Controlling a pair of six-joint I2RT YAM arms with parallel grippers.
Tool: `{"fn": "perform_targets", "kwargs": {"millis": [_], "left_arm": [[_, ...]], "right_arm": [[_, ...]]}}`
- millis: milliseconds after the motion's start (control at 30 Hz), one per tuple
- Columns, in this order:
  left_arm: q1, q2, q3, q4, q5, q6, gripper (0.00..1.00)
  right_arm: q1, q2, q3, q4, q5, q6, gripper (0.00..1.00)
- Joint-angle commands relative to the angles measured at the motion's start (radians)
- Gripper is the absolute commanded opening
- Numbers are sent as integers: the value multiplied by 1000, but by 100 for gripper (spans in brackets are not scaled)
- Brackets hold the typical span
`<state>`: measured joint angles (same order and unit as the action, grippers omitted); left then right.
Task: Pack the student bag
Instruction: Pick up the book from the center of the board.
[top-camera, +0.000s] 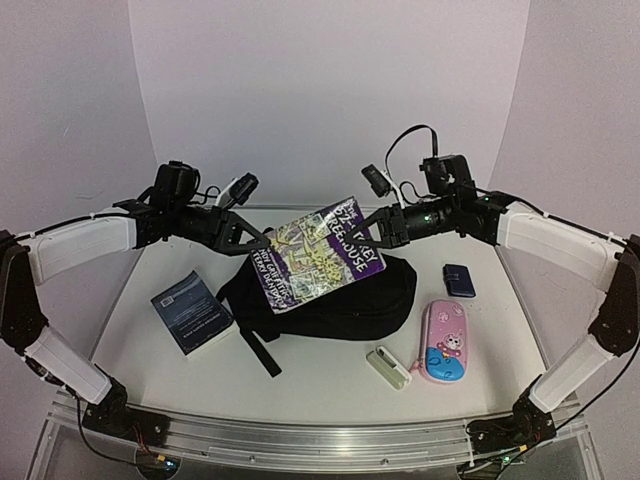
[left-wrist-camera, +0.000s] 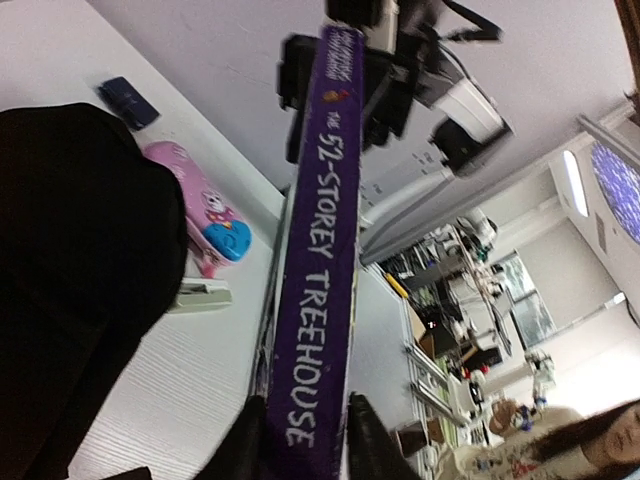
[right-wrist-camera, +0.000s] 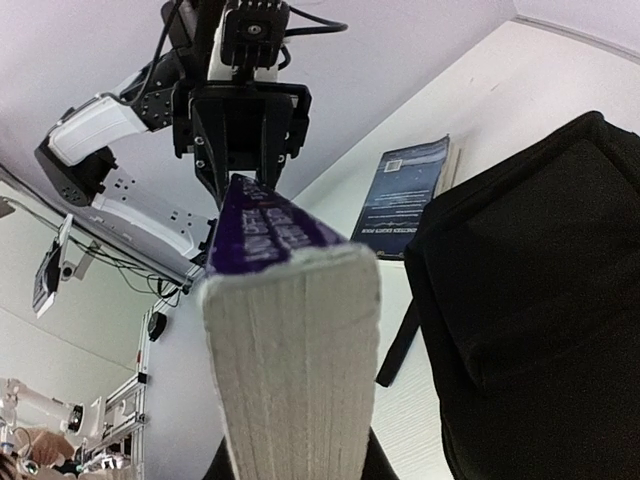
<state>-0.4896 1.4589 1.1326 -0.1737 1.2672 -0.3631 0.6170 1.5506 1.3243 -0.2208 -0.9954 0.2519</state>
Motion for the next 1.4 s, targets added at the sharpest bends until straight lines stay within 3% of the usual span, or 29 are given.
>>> {"fn": "perform_targets", "kwargs": {"millis": [0,67,133,367,467,633,1067,1367], "left_arm": [[-4,22,69,-3,-248,21,58],[-5,35,69,-37,-420,31,72],[-14,55,65,-40,-537,28,80],[-243,191,200,-107,-909,132,88],[-337,266,278,-107,-992,179,91],[-437,414,430,-107,-1012,230,99],[-560,790,864,-262,-1062,363,100],[-591,920,981,-298,-1188,447,100]], "right_arm": [[6,-61,-18,78,353,108,0],[-7,-81,-26,76,508,155,0],[-29,-103,-39,74,666,194,0],[-46,-192,-63,-11,1182,234,0],[-46,-206,-51,-76,1358,219,0],[-46,-208,-43,-180,1607,205,0],[-46,-198,-90,-206,1614,255,0],[-46,-211,-105,-205,1596,270,0]]}}
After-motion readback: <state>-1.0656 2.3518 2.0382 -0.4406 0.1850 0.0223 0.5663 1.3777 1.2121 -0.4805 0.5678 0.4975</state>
